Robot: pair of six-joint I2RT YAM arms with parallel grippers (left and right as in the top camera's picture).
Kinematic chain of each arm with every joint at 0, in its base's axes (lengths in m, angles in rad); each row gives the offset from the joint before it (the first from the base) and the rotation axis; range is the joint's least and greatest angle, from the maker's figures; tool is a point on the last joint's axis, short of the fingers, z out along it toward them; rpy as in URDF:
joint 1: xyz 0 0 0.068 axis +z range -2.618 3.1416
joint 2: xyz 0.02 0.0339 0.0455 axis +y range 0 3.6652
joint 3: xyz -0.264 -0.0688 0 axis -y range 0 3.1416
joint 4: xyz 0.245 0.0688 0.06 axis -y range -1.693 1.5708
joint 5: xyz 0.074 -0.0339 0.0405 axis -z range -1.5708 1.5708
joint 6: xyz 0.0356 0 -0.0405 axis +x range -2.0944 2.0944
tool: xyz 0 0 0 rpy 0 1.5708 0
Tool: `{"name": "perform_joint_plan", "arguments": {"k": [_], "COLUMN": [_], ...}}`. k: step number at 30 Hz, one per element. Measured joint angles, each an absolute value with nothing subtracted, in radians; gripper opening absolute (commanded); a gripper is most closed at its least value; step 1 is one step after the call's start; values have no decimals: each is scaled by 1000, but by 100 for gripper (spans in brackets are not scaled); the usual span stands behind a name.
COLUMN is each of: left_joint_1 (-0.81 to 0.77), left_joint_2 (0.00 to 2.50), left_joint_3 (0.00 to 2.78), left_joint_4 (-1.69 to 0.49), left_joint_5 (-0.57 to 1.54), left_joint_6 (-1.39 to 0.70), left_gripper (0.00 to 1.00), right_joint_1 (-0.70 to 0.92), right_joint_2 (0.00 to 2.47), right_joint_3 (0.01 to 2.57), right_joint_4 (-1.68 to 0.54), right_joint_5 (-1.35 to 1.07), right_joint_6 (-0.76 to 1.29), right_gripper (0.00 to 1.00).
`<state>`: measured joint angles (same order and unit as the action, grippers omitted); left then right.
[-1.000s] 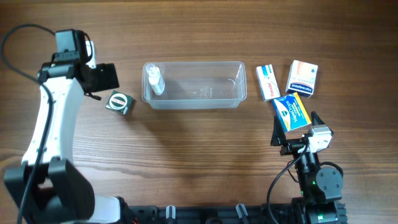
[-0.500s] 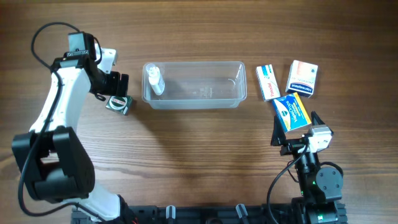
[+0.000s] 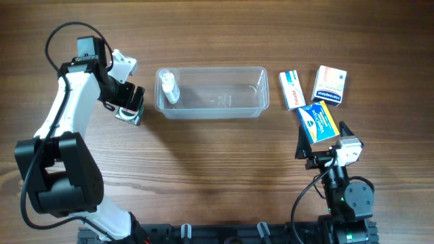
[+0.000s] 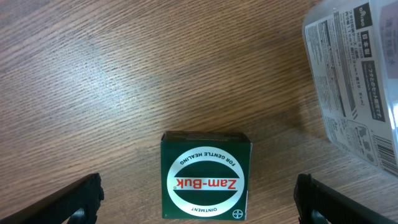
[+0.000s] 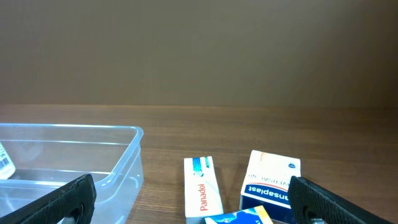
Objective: Pack container
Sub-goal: 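Lower the left gripper and grasp the green box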
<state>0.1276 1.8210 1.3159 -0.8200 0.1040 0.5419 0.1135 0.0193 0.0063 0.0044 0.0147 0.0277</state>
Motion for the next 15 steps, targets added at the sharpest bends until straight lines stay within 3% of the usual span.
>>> {"name": "perform_joint_plan", "arguments": {"k": [15], "left_joint_1": [128], "left_joint_2": [1821], "left_joint_3": [1190], "left_joint_4": [-698], "left_joint_5": [109], "left_joint_6": [556], "left_gripper": [98], "right_joint_1": [113], "right_joint_2": [19], "right_joint_3": [6], "right_joint_4": [4], "right_joint_5": [15], "right_joint_6": [28], "right_gripper": [100]}}
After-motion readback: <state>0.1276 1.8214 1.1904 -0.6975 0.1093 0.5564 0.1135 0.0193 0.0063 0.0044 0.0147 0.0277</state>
